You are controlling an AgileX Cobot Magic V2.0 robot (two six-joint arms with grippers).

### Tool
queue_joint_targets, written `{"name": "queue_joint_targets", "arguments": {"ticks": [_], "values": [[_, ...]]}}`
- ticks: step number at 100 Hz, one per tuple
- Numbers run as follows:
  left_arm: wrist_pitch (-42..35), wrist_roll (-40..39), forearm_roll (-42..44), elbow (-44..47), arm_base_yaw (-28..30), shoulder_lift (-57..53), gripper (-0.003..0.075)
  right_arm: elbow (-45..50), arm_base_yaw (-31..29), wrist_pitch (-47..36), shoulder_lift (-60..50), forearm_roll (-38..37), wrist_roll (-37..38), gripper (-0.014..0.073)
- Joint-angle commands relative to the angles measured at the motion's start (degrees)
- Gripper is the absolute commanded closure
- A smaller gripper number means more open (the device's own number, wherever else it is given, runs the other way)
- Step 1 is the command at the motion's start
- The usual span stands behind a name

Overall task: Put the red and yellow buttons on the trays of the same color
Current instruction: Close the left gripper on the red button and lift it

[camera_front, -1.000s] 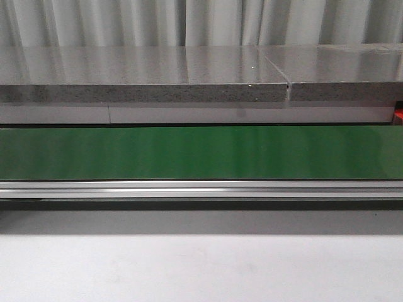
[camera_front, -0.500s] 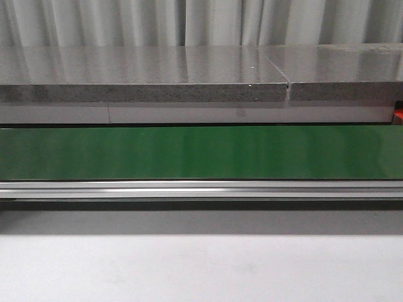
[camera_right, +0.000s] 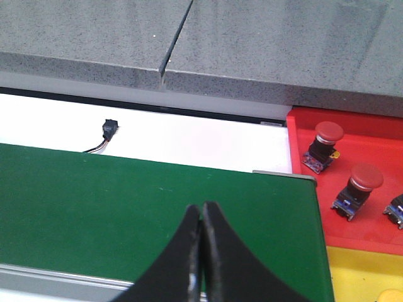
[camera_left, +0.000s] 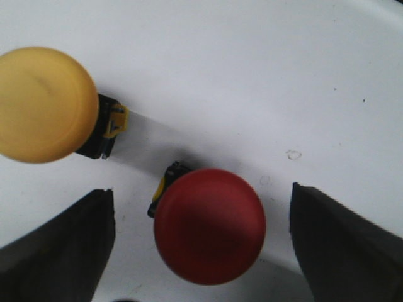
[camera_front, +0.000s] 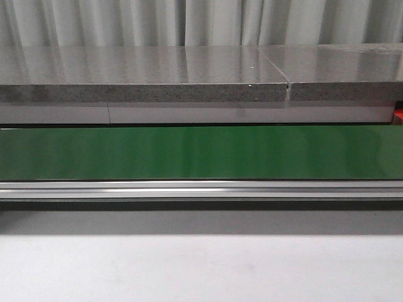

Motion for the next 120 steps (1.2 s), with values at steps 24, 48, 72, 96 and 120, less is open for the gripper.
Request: {"name": "queue_joint_targets", "arguments": {"ticks": [24, 48, 72, 96, 120], "values": [[-2.22, -0.52, -1.75, -1.84, 0.18, -2.26, 0.0482, -2.08, 0.25, -3.52, -0.16, 0.65, -0.48, 0.066], [-0.15, -0.52, -2.94, -3.71, 0.18, -2.51, 0.0708, -2.08, 0.25, -3.52, -0.16, 0.65, -0.48, 0.066], [5.08, 0.18, -2.94, -9.62, -0.41, -6.05, 0.0739, -2.08, 0.25, -3.52, -0.16, 0.65, -0.48, 0.066], [6.16, 1.29, -2.94, -10.4, -2.48, -14.7, 0.0739, -2.08, 0.25, -3.52, -0.16, 0.65, -0.48, 0.066], [9.01, 4.69, -2.94, -7.66, -5.37, -21.17, 0.0739, -2.08, 0.25, -3.52, -0.16, 0.65, -0.48, 0.066]]}}
